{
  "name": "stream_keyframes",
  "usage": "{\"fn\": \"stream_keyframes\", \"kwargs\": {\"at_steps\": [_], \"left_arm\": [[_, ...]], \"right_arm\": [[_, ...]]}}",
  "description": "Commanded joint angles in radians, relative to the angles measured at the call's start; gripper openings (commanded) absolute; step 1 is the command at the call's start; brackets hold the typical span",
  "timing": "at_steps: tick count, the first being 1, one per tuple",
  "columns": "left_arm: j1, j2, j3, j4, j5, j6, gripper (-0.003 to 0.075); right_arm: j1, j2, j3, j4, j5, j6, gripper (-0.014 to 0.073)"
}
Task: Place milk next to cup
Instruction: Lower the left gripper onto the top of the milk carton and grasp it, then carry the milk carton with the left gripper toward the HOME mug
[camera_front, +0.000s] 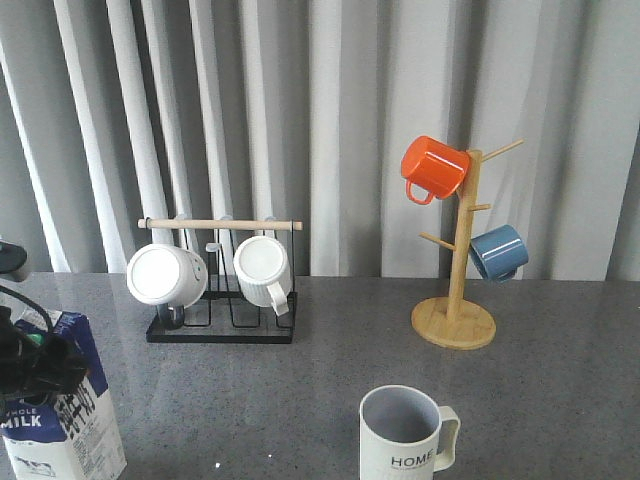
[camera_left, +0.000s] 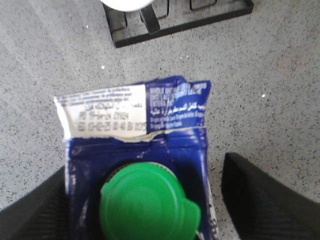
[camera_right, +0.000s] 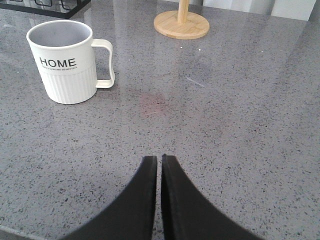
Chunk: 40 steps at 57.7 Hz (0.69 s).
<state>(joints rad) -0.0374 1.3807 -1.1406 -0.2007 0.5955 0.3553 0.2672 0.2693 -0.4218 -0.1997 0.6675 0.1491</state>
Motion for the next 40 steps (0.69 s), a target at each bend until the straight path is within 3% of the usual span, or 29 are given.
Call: {"fn": "stream_keyframes", "kwargs": {"at_steps": [1,13,21,28,40], "left_arm": [[-0.004,-0.021,-0.035,-0.022,-0.063,-0.005,0.042],[-0.004,-0.021,-0.035,-0.023,-0.092,-0.005,0.0131],[-0.004,-0.032,-0.036,-0.054,-0.092,-0.011,-0.0005],[-0.014,-0.05,-0.067,-0.141,-0.063,0.01,-0.0008],[-0.112,-0.04,-0.197,-0.348,0.014,0.176,-0.0006]], "right_arm": [[-0.002,0.01,-0.027,-0.012,-0.066,-0.004,0.0014],[-0.002,0.01,-0.027,-0.012,-0.066,-0.004,0.0014],[-0.002,0.01,-0.027,-0.012,-0.066,-0.004,0.0014],[-0.002,0.01,-0.027,-0.01,-0.067,-0.004,0.0014],[-0.002,0.01,-0.027,-0.009,-0.069,-0.004,0.0014]]}}
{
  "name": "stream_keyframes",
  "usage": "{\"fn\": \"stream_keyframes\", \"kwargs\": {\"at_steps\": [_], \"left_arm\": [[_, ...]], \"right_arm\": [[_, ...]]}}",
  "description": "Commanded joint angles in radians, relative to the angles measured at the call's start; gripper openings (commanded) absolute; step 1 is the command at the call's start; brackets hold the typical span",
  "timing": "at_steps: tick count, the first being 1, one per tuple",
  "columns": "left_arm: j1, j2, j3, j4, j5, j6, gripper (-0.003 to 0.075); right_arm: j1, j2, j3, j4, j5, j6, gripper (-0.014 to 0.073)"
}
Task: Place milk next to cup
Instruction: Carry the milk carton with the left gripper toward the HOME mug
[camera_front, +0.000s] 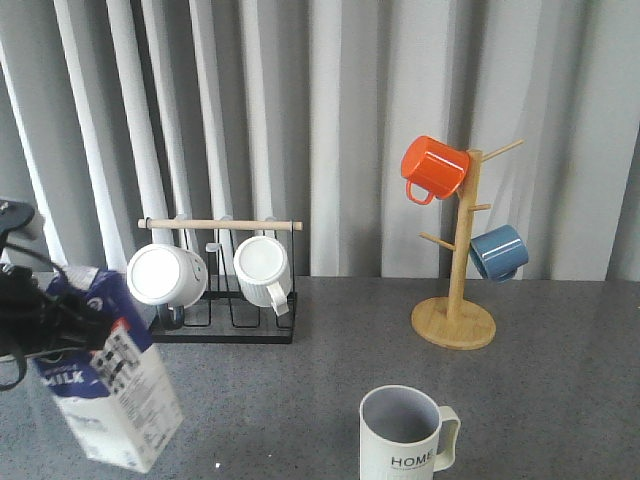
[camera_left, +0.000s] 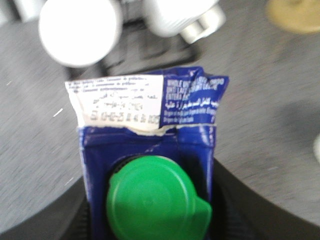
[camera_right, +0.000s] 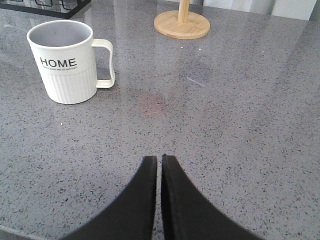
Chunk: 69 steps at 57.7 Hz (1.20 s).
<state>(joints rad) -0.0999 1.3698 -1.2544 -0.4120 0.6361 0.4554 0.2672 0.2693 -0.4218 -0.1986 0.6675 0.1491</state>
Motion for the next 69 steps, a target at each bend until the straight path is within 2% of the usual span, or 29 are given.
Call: {"fn": "stream_keyframes", "kwargs": {"at_steps": [1,8,33,69], "left_arm": [[-0.064,-0.027,-0.092,-0.151,-0.022,0.086,-0.0006],[-0.133,-0.001,-0.146,-0.213,-0.017,0.12,-0.0005],[-0.281,0.173,-0.172,-0.215,-0.088,0.097,0.0003],[-0.296,0.214,-0.2,-0.222,-0.099,0.086,0.001]], "right_arm": [[-0.002,0.01,-0.027,-0.011,-0.069,-0.004,0.0014],[-0.002,0.01,-0.027,-0.011,-0.069,-0.004,0.0014],[-0.002,0.01,-0.027,-0.007,-0.066,-0.004,0.0014],[-0.002,0.01,-0.027,-0.007,-0.066,-0.004,0.0014]]}}
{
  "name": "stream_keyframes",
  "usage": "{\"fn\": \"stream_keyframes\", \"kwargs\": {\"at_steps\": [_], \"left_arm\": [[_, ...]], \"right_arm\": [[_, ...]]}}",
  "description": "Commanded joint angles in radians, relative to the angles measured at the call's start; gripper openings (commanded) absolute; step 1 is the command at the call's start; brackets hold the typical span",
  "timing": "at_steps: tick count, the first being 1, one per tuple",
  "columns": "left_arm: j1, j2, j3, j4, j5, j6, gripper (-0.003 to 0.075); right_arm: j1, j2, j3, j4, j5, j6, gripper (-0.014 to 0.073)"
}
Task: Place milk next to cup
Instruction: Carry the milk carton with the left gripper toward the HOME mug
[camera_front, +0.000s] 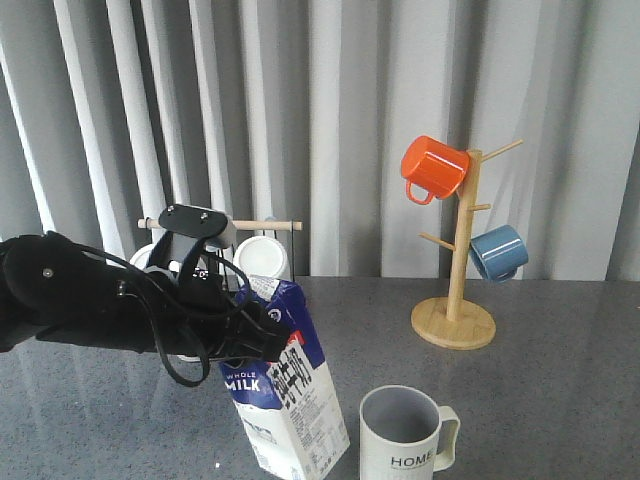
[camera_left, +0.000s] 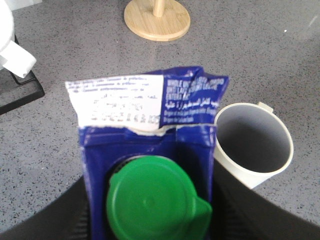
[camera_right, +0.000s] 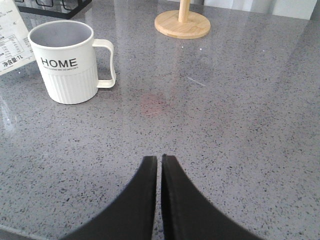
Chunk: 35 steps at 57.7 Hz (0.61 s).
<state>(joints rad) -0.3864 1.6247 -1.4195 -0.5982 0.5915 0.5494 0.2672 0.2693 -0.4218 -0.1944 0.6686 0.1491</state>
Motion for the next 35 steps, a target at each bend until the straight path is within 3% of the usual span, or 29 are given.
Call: {"fn": "stream_keyframes", "kwargs": {"at_steps": [1,35], "left_arm": [[-0.009,-0.041,-0.035,-0.036,-0.055,-0.008,0.001],[-0.012,-0.008,-0.035,-0.036,-0.072,-0.003,0.0055]], "right_arm": [[-0.002,0.01,-0.027,-0.011,-0.067,-0.004,0.0014],[-0.002,0.01,-0.027,-0.011,-0.067,-0.004,0.0014]]}}
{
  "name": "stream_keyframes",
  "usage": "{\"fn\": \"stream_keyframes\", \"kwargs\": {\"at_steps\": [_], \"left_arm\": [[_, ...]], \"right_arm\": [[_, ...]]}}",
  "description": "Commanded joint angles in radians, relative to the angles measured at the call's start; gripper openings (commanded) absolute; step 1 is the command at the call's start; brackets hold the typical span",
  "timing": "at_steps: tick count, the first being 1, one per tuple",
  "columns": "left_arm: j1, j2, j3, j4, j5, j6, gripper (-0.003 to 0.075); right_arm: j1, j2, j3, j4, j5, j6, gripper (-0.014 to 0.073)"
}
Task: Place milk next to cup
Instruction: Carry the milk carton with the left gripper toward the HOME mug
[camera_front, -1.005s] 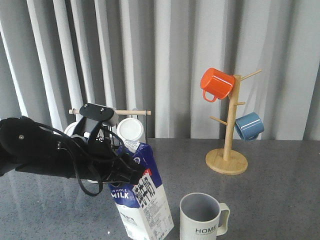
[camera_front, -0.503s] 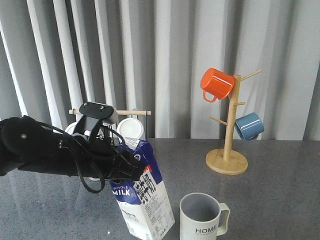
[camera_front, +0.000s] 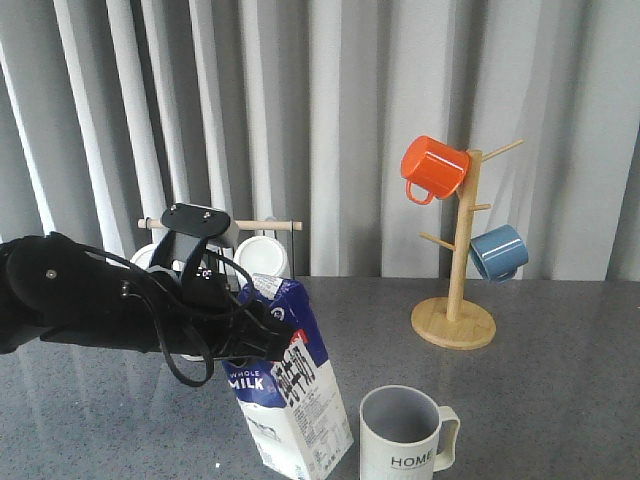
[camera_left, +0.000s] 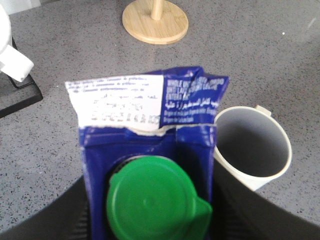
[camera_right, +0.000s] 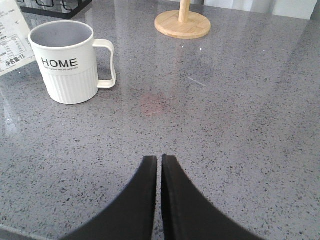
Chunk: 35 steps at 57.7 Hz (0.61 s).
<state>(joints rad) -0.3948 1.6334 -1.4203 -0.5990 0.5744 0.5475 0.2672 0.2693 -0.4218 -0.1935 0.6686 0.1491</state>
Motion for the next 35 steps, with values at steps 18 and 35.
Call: {"fn": "stream_keyframes", "kwargs": {"at_steps": [18,35], "left_arm": [[-0.004,0.007,-0.034,-0.041,-0.038,-0.002,0.0073],[-0.004,0.007,-0.034,-0.043,-0.023,-0.003,0.0279]], "right_arm": [[-0.002,0.01,-0.027,-0.019,-0.062,-0.004,0.0014],[-0.002,0.01,-0.027,-0.02,-0.059,-0.004,0.0014]]}}
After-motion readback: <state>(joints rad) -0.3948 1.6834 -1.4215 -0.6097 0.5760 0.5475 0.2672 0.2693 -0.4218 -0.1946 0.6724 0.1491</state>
